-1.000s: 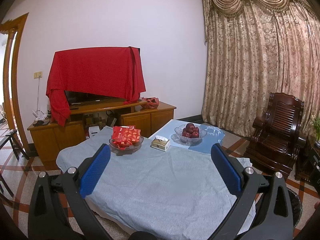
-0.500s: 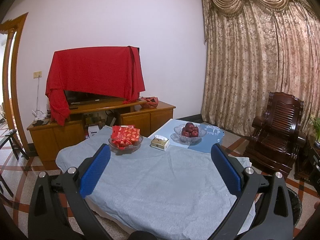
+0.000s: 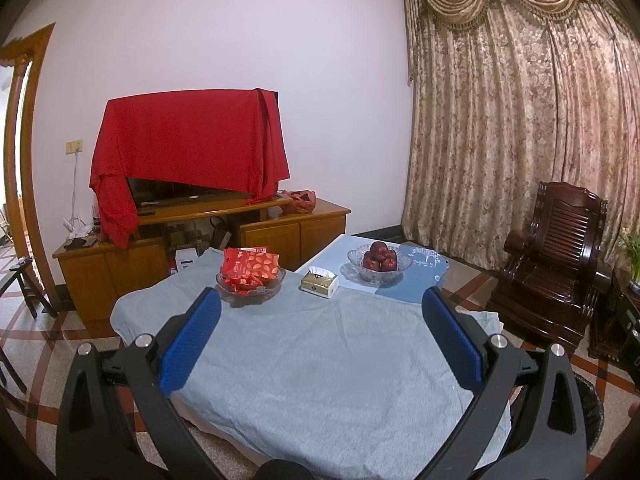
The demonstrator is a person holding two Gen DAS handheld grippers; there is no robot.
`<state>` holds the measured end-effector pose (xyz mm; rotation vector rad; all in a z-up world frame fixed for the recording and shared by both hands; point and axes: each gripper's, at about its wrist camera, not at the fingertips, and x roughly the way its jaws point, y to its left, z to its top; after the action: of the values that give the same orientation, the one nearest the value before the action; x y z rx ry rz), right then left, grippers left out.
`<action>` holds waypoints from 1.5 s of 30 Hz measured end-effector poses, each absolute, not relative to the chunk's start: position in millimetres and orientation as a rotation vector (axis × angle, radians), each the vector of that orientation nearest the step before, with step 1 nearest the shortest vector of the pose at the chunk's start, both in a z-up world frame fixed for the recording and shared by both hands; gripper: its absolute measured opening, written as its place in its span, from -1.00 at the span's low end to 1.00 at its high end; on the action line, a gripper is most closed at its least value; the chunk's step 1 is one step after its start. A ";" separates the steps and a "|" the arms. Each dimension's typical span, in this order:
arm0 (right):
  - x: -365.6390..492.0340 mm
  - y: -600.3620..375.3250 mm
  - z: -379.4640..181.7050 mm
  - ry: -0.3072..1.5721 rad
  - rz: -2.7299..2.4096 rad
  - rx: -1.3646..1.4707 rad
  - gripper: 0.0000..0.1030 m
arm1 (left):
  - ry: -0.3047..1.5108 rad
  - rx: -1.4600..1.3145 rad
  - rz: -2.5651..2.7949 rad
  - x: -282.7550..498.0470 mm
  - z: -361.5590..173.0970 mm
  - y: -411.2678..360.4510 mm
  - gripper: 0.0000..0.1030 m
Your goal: Collect trash
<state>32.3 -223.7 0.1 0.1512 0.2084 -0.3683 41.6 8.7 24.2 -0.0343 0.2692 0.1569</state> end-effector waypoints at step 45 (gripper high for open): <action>15.8 -242.2 -9.7 0.216 -0.365 0.144 0.88 | 0.299 -0.035 0.147 42.9 7.0 -3.5 0.90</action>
<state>15.8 -242.2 -9.7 0.1437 0.2156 -0.3653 42.9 -3.5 7.0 -0.0345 0.2992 0.1469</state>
